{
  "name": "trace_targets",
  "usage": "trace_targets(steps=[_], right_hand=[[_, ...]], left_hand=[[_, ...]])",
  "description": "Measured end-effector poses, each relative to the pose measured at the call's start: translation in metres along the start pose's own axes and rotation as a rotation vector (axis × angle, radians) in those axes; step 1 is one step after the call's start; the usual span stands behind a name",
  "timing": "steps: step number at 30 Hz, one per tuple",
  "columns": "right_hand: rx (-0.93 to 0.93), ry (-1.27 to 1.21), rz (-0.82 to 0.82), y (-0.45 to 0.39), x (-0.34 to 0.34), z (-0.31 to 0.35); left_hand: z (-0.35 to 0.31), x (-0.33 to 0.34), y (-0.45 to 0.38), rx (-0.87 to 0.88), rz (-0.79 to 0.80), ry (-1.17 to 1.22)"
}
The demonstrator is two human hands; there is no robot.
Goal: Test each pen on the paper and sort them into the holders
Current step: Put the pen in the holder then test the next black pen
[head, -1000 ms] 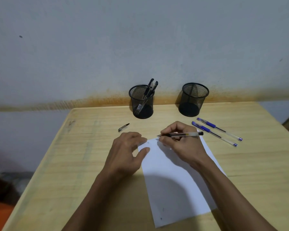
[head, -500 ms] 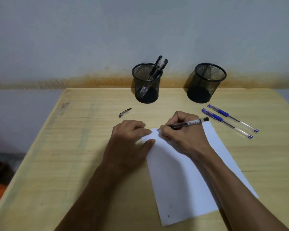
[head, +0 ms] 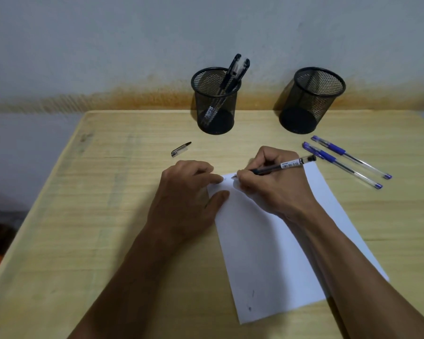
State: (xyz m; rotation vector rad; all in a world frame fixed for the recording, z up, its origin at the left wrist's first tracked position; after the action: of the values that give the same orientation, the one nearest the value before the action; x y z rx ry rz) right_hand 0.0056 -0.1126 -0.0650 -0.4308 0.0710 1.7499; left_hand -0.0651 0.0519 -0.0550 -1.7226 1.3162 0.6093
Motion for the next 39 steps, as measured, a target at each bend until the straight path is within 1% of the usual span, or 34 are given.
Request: trace_targets(steps=[9,13,17,25,39], right_hand=[[-0.007,0.095,-0.003,-0.0023,0.0027,0.0001],[-0.007,0.064,0.019,-0.0037,0.0027,-0.0030],[-0.012,0.039,-0.011,-0.0043,0.0003,-0.0041],[-0.015,0.007,-0.018,-0.0037,-0.0004,-0.0060],[-0.016,0.018,-0.022,-0.0028,-0.0010,-0.0056]], left_hand=[[0.0000,0.0012,-0.0002,0.003,-0.003,0.002],[0.0007,0.0016,0.0004,-0.004,0.000,0.007],[0.0009,0.0014,0.0002,-0.012,-0.001,0.014],[0.0006,0.0011,0.0013,-0.027,0.004,0.014],[-0.0007,0.0003,0.0021,-0.018,-0.006,0.006]])
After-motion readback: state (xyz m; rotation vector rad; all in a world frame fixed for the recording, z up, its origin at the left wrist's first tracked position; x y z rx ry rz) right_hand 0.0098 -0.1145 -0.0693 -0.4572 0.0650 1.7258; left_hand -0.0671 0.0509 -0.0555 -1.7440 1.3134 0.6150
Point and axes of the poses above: each hand's wrist, its own y-axis away from the middle knuckle, its own x-axis out of the palm, z = x × y, the point moved 9 cm from there along -y, towards the middle knuckle, and after that the axes turned 7 degrees about -x, right-handed, at the moved point
